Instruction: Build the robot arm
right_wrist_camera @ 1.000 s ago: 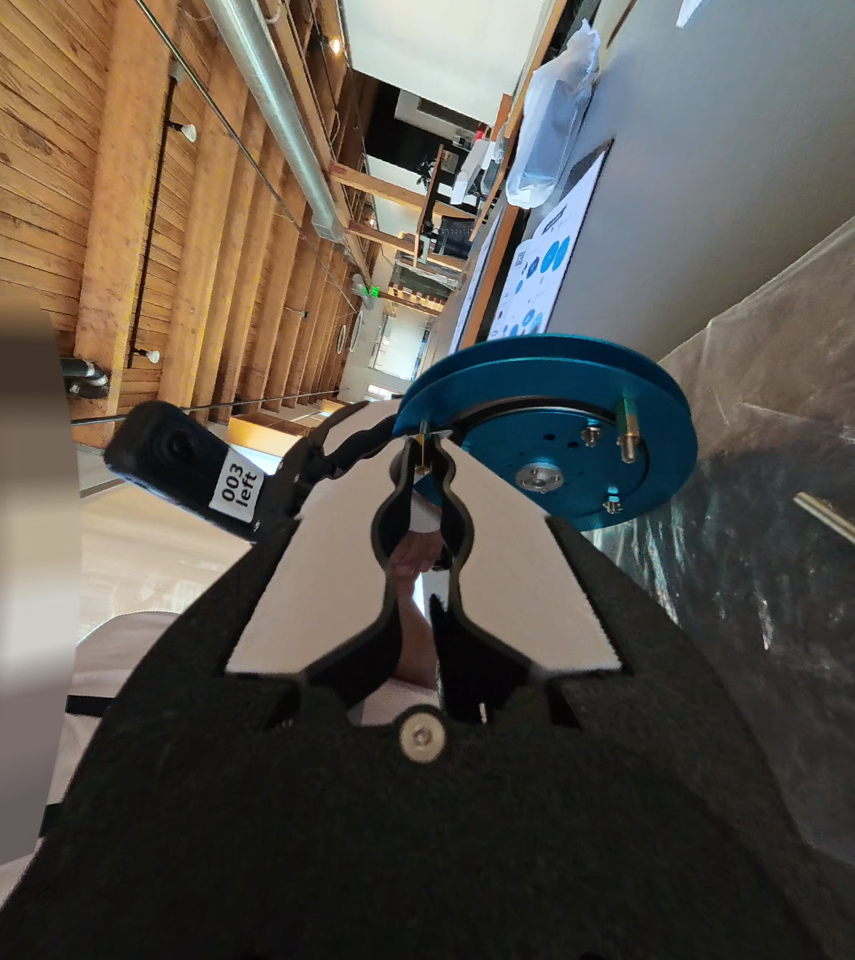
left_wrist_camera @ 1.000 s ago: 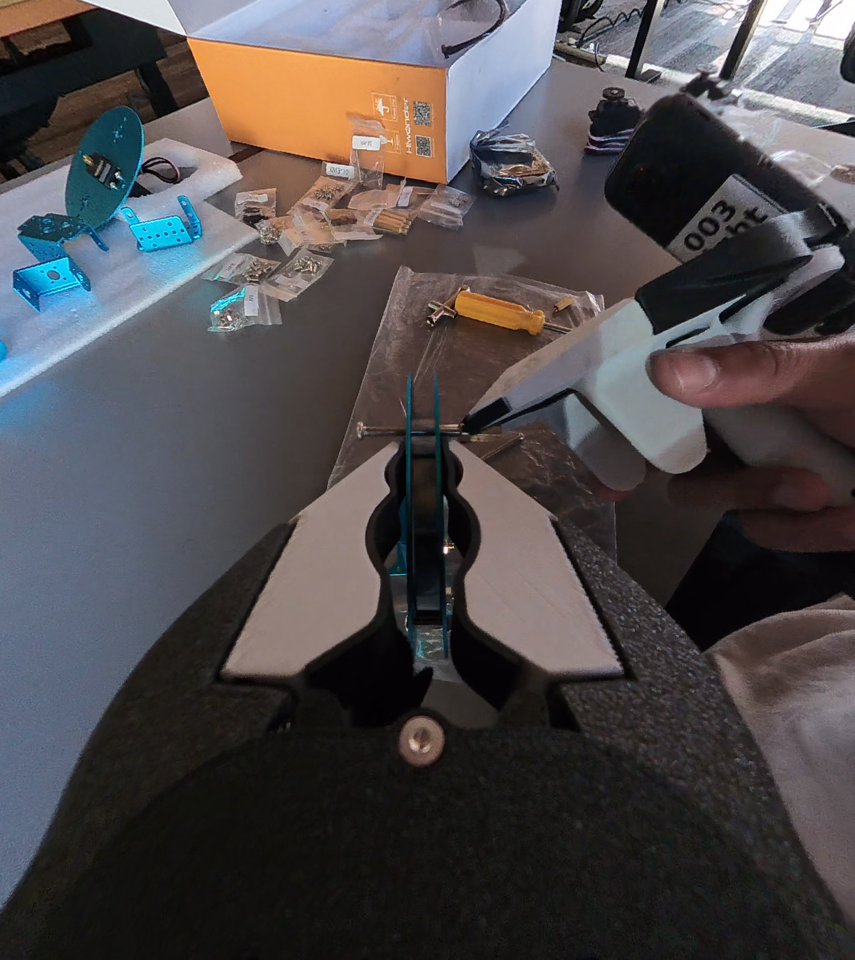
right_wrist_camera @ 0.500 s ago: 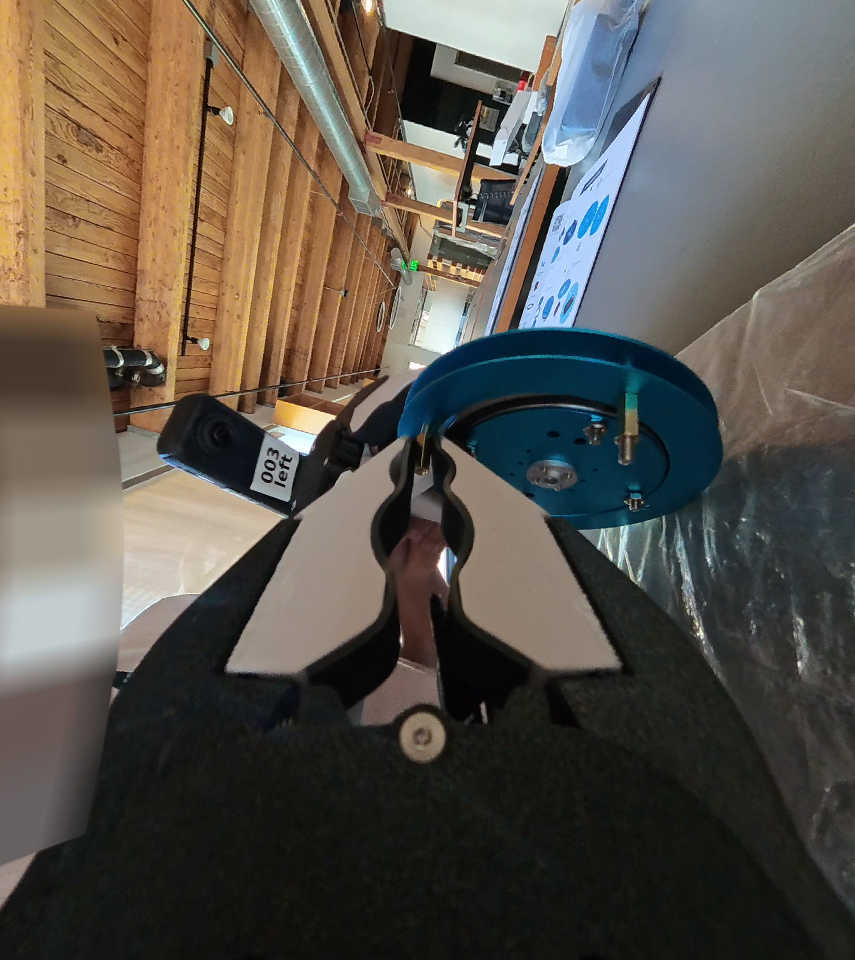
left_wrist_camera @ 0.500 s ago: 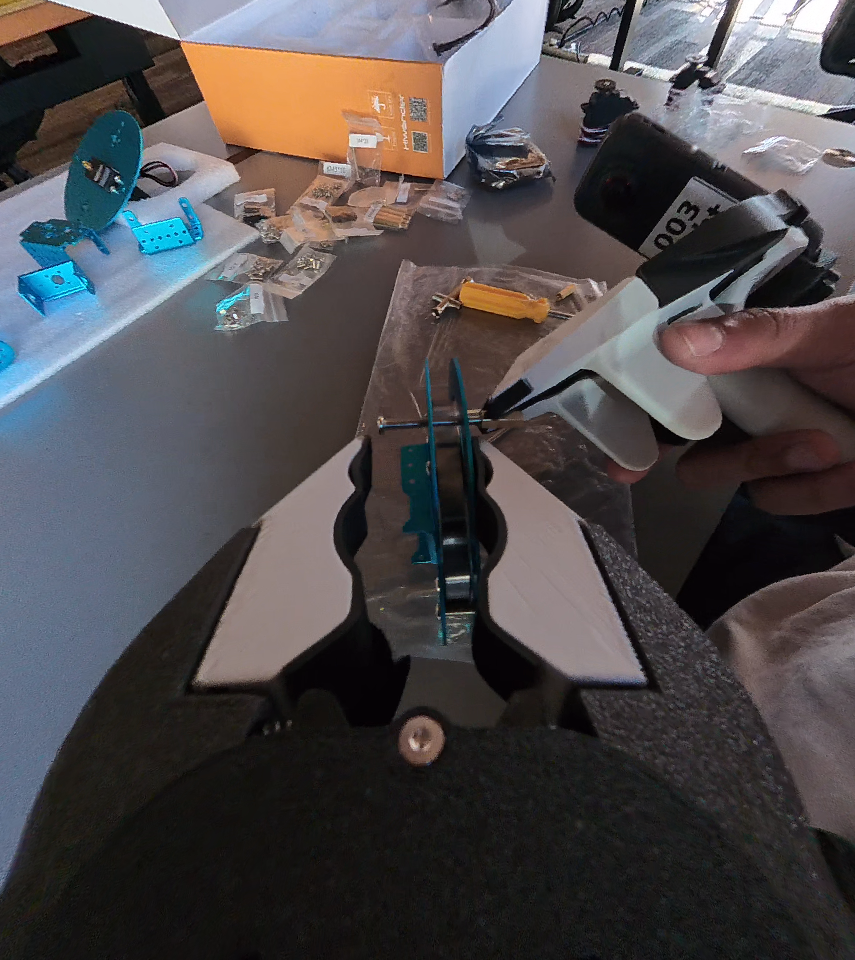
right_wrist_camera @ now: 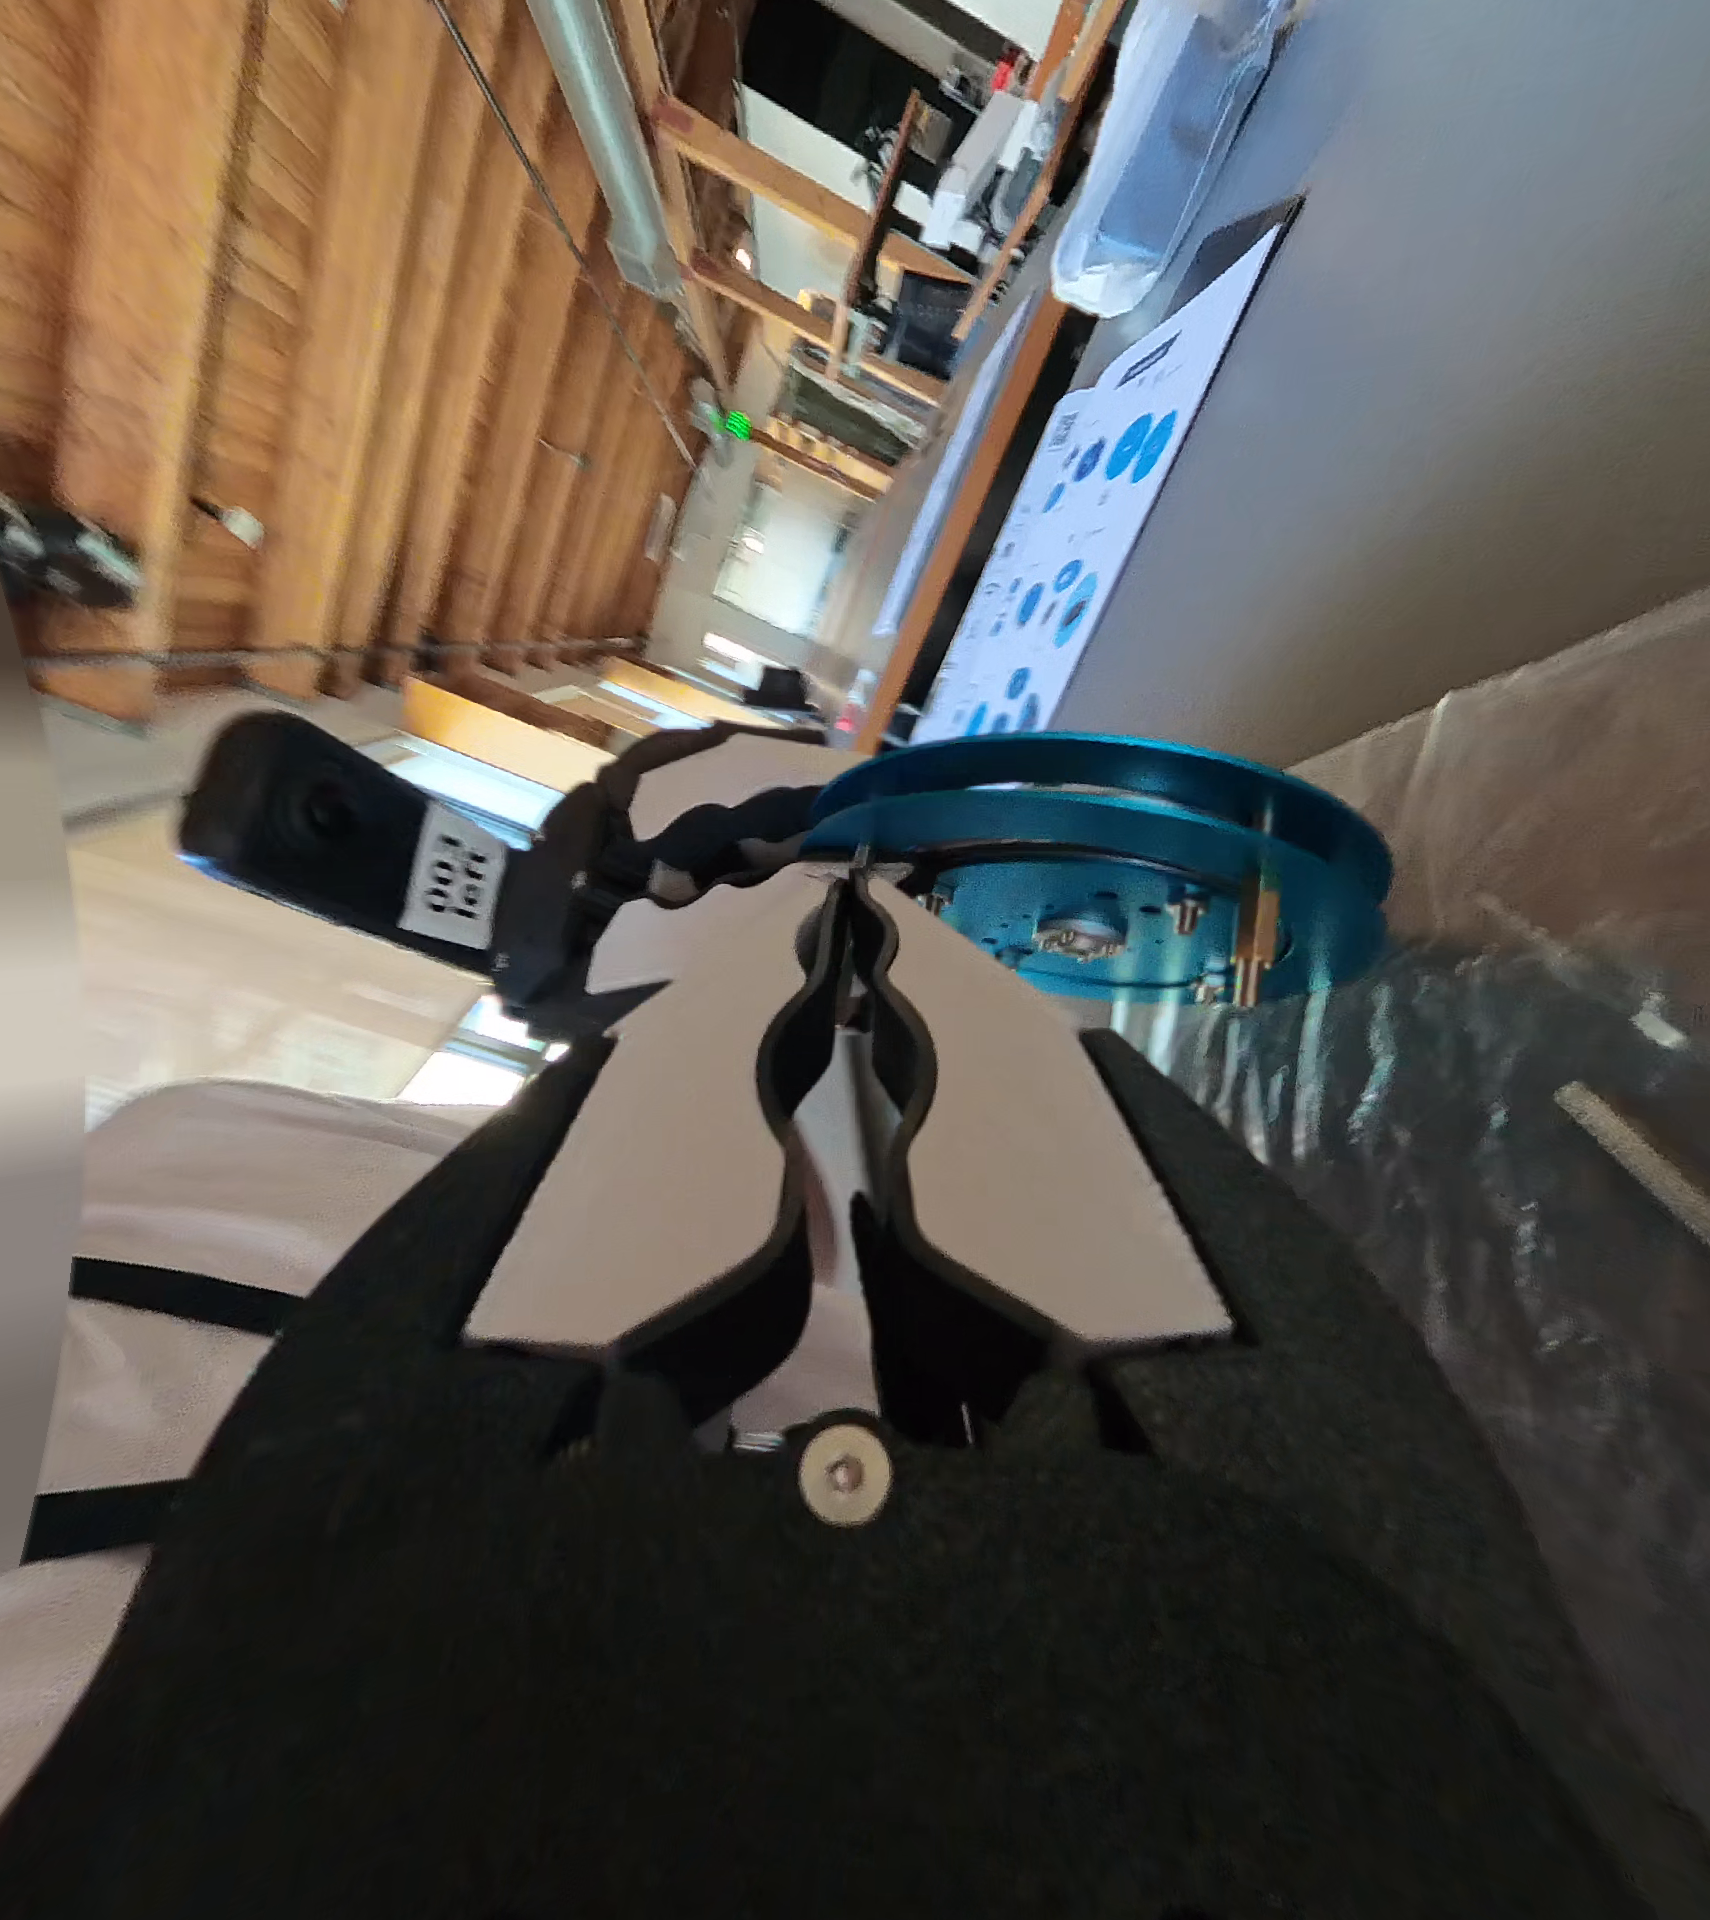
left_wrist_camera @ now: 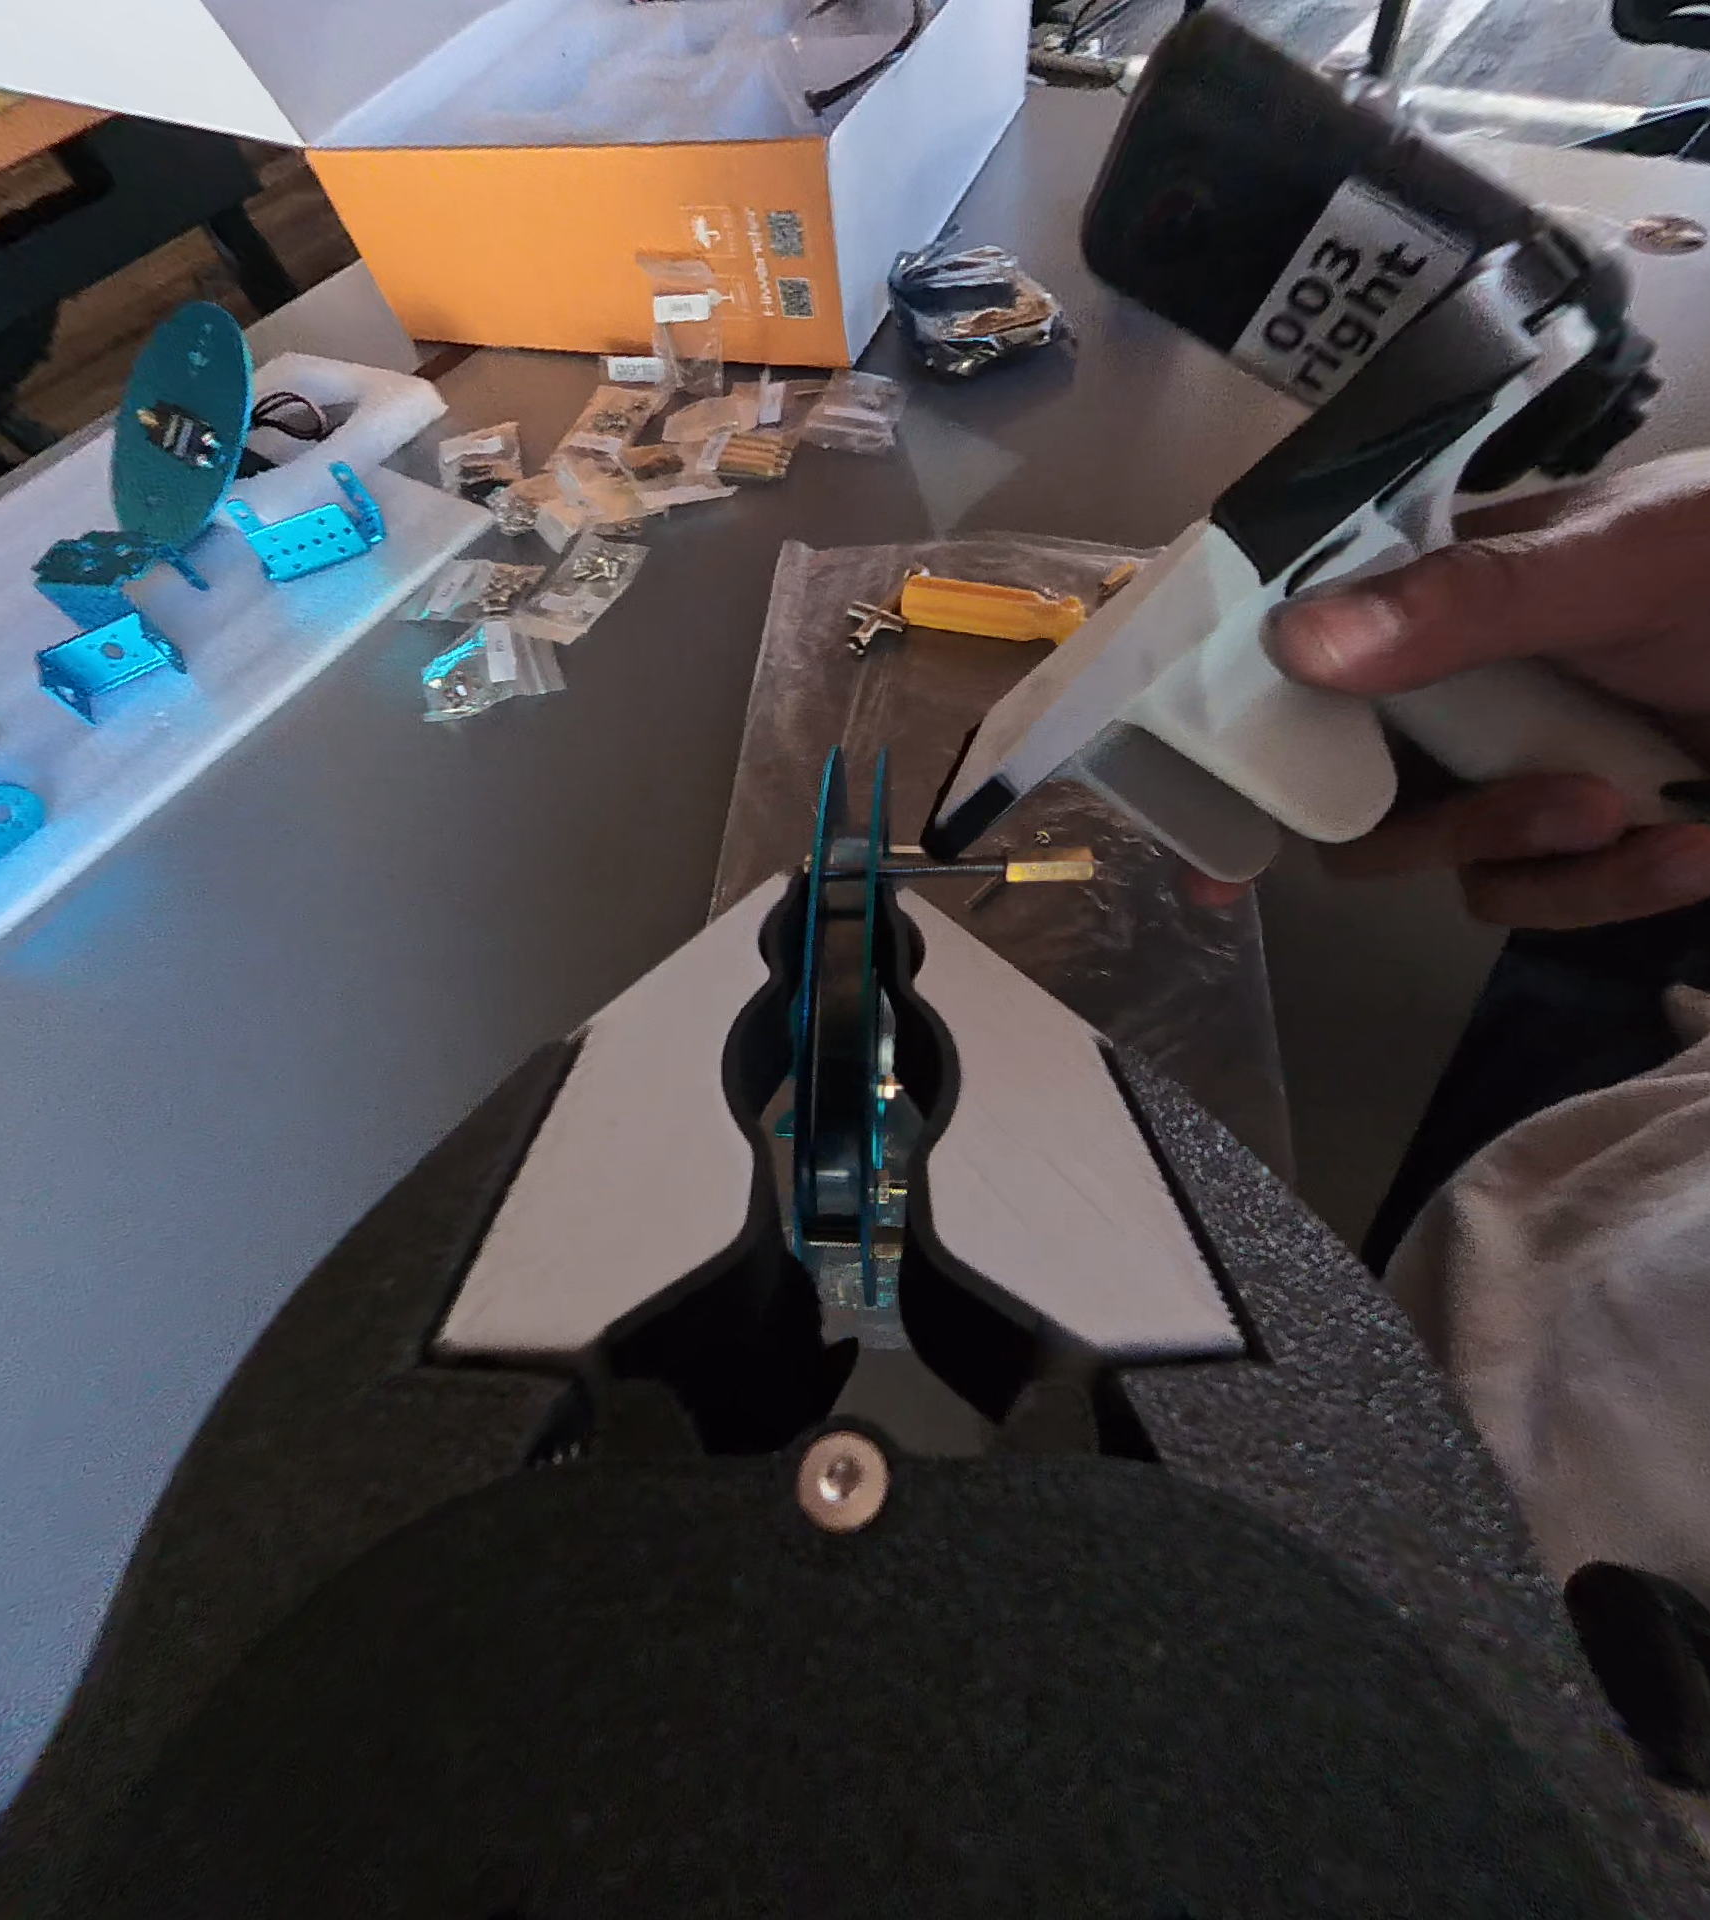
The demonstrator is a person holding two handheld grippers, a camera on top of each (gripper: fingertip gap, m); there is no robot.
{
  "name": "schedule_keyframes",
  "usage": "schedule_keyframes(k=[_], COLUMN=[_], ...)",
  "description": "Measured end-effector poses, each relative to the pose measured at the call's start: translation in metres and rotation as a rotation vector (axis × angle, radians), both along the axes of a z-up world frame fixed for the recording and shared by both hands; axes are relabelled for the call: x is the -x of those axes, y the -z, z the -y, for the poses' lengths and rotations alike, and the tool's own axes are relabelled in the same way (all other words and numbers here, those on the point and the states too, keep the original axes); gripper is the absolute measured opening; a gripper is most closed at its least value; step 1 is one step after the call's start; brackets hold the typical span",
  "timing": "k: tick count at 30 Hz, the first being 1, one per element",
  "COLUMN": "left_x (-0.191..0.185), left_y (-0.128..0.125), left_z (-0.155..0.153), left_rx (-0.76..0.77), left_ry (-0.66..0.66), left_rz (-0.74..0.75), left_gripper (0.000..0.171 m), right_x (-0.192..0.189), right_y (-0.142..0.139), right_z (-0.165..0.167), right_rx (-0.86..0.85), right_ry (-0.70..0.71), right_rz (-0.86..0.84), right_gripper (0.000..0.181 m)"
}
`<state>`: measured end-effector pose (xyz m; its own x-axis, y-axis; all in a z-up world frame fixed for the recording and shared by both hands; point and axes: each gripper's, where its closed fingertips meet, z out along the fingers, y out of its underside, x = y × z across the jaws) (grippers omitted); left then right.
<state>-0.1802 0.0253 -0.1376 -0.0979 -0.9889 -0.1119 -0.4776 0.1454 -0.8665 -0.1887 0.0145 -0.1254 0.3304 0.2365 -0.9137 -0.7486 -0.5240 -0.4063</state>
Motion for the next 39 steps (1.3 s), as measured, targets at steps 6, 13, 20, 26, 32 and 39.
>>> schedule_keyframes(k=[6, 13, 20, 26, 32, 39], left_x=[-0.003, -0.005, -0.006, -0.006, -0.006, -0.005], left_y=[0.0, 0.0, 0.0, 0.0, 0.001, 0.0], left_z=[-0.009, -0.013, -0.01, -0.015, -0.009, -0.008], left_rx=[0.055, 0.13, 0.131, 0.15, 0.152, 0.062], left_ry=[-0.049, -0.089, -0.069, -0.087, -0.076, -0.074], left_rz=[-0.01, -0.025, -0.036, -0.036, -0.036, -0.015], left_gripper=[0.011, 0.011, 0.011, 0.01, 0.01, 0.01], right_x=[-0.006, -0.016, -0.006, -0.01, -0.012, 0.0], right_y=[-0.011, -0.008, 0.001, 0.0, 0.007, 0.01], right_z=[0.004, 0.01, 0.003, -0.003, -0.005, -0.001], right_rx=[-0.106, -0.165, -0.175, -0.142, -0.074, 0.092], right_ry=[0.055, 0.333, 0.282, 0.228, 0.205, 0.082], right_rz=[0.446, 1.61, 1.771, 1.74, 1.634, 0.741], right_gripper=[0.016, 0.026, 0.005, 0.005, 0.003, 0.003])
